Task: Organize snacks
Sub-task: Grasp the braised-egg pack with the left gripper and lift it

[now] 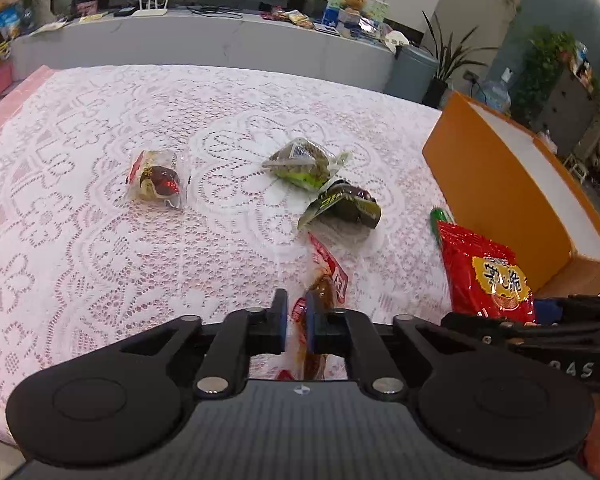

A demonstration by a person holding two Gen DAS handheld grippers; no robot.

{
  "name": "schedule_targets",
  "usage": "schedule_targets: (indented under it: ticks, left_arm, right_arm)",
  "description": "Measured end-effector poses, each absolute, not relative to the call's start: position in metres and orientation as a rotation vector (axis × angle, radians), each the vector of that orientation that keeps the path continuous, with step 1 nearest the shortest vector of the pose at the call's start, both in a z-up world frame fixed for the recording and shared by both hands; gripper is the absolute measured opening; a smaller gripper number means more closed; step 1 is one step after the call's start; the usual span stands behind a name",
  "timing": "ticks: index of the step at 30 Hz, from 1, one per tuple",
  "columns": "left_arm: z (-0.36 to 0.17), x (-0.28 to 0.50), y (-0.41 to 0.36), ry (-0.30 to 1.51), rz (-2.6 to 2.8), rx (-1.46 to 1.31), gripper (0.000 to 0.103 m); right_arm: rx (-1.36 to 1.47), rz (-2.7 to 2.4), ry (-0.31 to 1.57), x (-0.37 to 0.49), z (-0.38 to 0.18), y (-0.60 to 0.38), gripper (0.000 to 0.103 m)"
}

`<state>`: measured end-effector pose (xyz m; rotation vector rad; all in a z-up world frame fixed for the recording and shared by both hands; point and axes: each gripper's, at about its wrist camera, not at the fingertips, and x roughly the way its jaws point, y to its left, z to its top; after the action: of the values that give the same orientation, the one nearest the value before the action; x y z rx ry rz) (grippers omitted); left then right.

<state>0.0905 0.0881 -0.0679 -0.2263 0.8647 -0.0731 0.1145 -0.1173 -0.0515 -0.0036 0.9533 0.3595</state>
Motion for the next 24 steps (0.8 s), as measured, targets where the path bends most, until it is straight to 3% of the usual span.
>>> schedule_targets:
  ticks: [4,6,10,12,18,21,24]
  left_arm:
    - [-0.069,0.09,0.093,0.862,-0.091,-0.27,0.016]
    - [-0.069,0.09,0.093,0.867,-0.108,-0.27,0.026]
    - [-0.073,0.098,0.089,0.91,-0.1,-0.217,0.033]
    - [-0.077,0.103,0.091,0.938,-0.12,-0.217,0.047]
    - [-0.096,0.116,0.102,1.04,-0.092,-0.261,0.056]
    - [-0.095,0.114,0.093,1.044,-0.095,-0.197,0.071]
    - [-0.095,0.112,0.078,1.048,-0.123,-0.095,0.077]
  right_arm:
    - [0.038,0.37,0.988,0.118,-0.057,-0.123,0.072]
    - [0.039,0.389,1.009,0.119,-0.06,-0.122,0.072]
    - [-0.019,0.443,1.047,0.119,-0.068,-0.108,0.071]
    - [-0.064,0.431,1.042,0.117,-0.069,-0.102,0.071]
    - [-0.075,0.425,1.061,0.119,-0.073,-0.101,0.072]
    - [-0.077,0.422,1.068,0.121,-0.075,-0.1,0.072]
    - [-0.085,0.42,1.075,0.123,-0.076,-0.098,0.072]
